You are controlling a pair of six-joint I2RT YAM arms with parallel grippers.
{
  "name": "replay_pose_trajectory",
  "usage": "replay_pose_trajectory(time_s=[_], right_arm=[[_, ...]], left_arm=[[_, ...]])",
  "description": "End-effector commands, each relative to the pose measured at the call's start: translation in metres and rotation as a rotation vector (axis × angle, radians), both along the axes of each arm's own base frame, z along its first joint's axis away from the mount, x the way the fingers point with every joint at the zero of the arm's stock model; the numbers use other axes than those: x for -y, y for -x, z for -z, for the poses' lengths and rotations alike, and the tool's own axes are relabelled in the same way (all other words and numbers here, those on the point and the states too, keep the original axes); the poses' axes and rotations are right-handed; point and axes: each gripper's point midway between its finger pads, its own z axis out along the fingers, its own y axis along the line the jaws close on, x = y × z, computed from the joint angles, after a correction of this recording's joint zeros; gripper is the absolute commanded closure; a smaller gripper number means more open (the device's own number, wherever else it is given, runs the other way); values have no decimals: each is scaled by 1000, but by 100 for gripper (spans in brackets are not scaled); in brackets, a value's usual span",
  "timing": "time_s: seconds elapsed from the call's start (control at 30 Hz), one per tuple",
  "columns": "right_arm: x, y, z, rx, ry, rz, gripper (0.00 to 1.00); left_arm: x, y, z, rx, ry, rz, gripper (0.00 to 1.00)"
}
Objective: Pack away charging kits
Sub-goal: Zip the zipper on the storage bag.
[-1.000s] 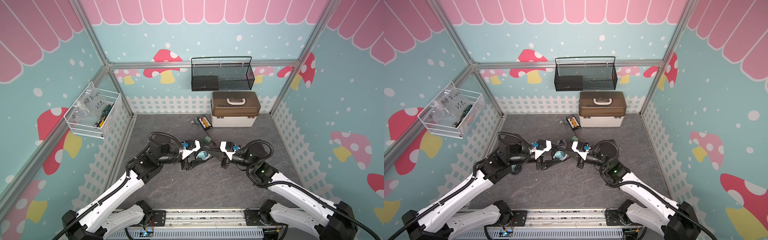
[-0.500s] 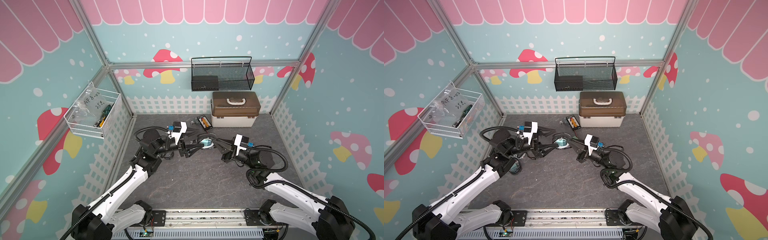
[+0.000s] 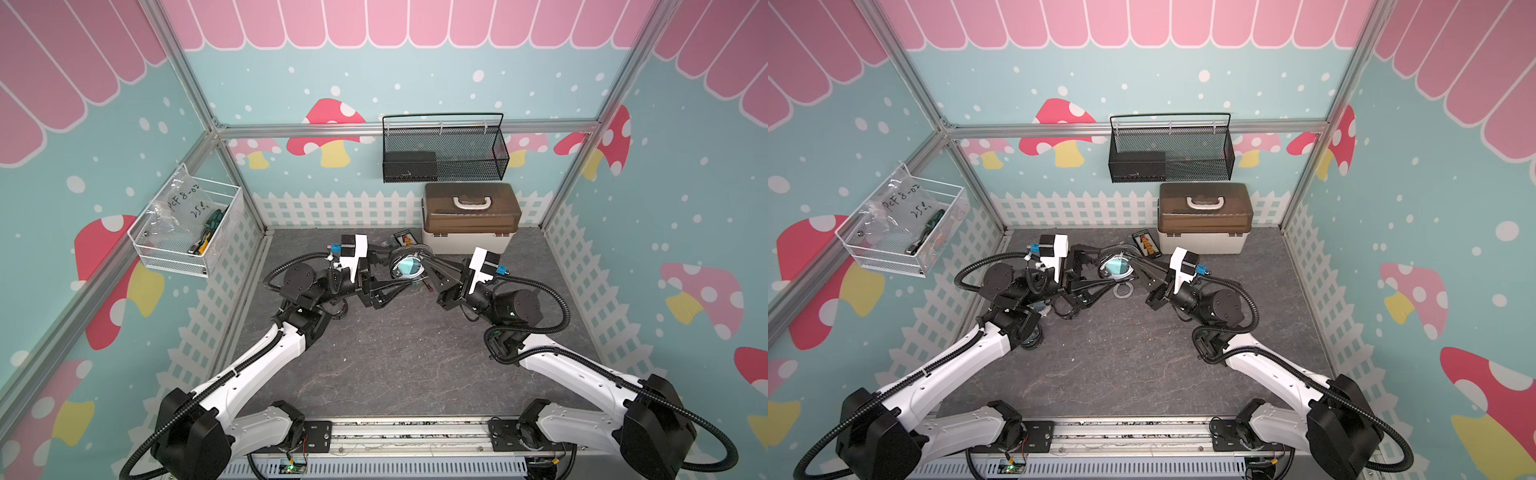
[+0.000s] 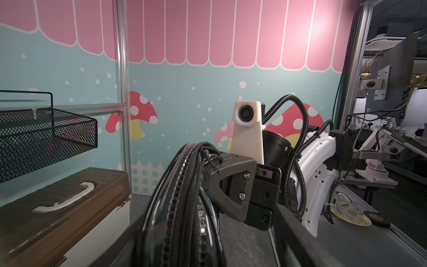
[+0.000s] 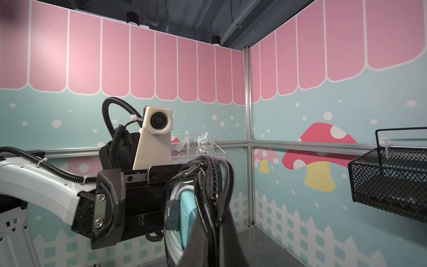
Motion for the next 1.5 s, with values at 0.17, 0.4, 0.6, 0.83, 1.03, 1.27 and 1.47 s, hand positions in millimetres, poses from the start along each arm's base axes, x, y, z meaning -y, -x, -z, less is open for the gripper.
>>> replay_pose_trajectory(time_s=[0.17,0.4,0.6,0.83,1.03,1.27,1.47], right_arm=[[-7,9,-23,11,-80,-28,100],[-12,10,-18,-4,-61,-22,100],[14,-7,-2,-69,20,192,61],[45,-3,4,-100,200,358,30],[27,-6,12,-144,320,331,33],[3,-16,26,-125,433,357,36],[5,-24,29,-91,455,421,37]], left_arm=[[9,3,-10,34,49,-40,28],[10,4,-14,38,52,-35,80],[11,-2,0,16,-21,-82,100],[2,-34,28,-18,-157,-310,100],[10,-53,42,-7,-310,-502,100],[16,-62,48,-36,-371,-544,100],[19,-58,50,-33,-382,-524,100]])
